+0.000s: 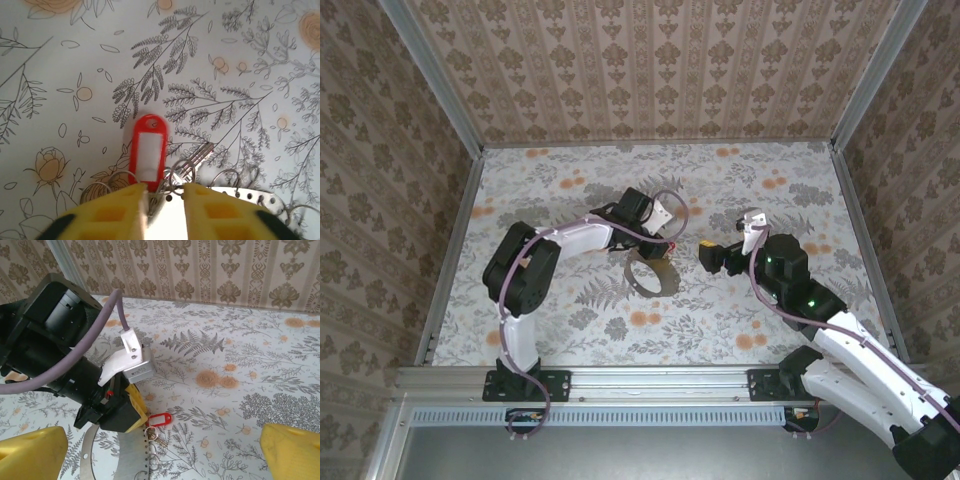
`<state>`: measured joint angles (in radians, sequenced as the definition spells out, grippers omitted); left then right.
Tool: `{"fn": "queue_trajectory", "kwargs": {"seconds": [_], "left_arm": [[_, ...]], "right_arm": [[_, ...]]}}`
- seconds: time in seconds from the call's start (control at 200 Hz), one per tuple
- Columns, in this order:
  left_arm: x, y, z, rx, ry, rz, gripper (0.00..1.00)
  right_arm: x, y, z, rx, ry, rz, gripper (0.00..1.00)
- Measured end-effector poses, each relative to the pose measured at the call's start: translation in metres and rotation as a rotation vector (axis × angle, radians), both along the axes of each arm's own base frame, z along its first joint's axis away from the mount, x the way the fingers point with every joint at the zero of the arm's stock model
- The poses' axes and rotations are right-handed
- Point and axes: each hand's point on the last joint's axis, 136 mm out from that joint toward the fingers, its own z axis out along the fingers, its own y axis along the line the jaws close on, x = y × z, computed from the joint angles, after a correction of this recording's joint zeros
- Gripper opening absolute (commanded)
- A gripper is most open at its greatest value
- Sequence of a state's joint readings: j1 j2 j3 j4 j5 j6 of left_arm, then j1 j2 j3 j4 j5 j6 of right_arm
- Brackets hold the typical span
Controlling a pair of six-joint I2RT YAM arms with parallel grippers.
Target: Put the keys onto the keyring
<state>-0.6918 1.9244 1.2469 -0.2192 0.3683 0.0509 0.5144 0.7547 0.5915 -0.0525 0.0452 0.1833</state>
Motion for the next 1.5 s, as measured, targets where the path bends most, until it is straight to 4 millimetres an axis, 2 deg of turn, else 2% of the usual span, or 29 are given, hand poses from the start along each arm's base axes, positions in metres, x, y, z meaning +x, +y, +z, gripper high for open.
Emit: {"fn": "queue_trajectory", "kwargs": {"seconds": [0.125, 0.245, 0.275, 0.305, 0.315, 0.42, 0.54, 0.63, 0.76, 0.88, 1.035, 1.125, 1.29, 1.38, 1.5], "left_arm": [[-0.013, 0.011, 0.024, -0.033, -0.02, 0.014, 0.62], [-0.036, 0.03, 0.066, -0.107, -0.103, 0.022, 0.7], [-0.044, 0.036, 0.077, -0.131, -0.133, 0.023, 0.79], [-0.052, 0.044, 0.089, -0.158, -0.168, 0.023, 0.97], [-0.054, 0.047, 0.091, -0.167, -0.178, 0.029, 0.99], [-0.075, 0.075, 0.12, -0.238, -0.287, 0.066, 1.0], [-0.071, 0.107, 0.138, -0.261, -0.396, 0.194, 1.0], [-0.056, 0.136, 0.135, -0.214, -0.473, 0.348, 1.0], [-0.031, 0.197, 0.113, -0.088, -0.523, 0.611, 1.0], [-0.01, 0.252, 0.098, 0.022, -0.543, 0.824, 1.0], [0.002, 0.294, 0.086, 0.112, -0.565, 0.982, 1.0], [0.008, 0.318, 0.087, 0.127, -0.578, 1.061, 1.0], [0.015, 0.373, 0.087, 0.127, -0.608, 1.23, 1.0], [0.016, 0.391, 0.076, 0.131, -0.604, 1.275, 1.0], [0.027, 0.386, 0.056, 0.117, -0.599, 1.232, 1.0]], "right_arm": [[0.0, -0.002, -0.004, 0.003, 0.008, -0.01, 1.0], [-0.002, -0.01, -0.012, 0.005, 0.013, -0.048, 1.0], [-0.002, -0.014, -0.014, 0.002, 0.011, -0.063, 1.0], [-0.002, -0.017, -0.015, 0.0, 0.009, -0.077, 1.0], [-0.002, -0.018, -0.015, 0.0, 0.008, -0.082, 1.0], [0.001, -0.033, -0.019, -0.011, -0.013, -0.157, 1.0], [0.013, -0.056, -0.031, -0.028, -0.045, -0.275, 1.0], [0.024, -0.075, -0.05, -0.065, -0.039, -0.357, 1.0], [0.038, -0.096, -0.084, -0.155, 0.004, -0.414, 1.0], [0.053, -0.11, -0.093, -0.205, -0.001, -0.45, 1.0], [0.07, -0.12, -0.112, -0.277, 0.011, -0.461, 1.0], [0.079, -0.128, -0.121, -0.29, 0.012, -0.473, 1.0], [0.092, -0.134, -0.142, -0.313, 0.039, -0.475, 1.0], [0.105, -0.137, -0.15, -0.328, 0.065, -0.482, 1.0], [0.119, -0.15, -0.144, -0.299, 0.063, -0.53, 1.0]]}}
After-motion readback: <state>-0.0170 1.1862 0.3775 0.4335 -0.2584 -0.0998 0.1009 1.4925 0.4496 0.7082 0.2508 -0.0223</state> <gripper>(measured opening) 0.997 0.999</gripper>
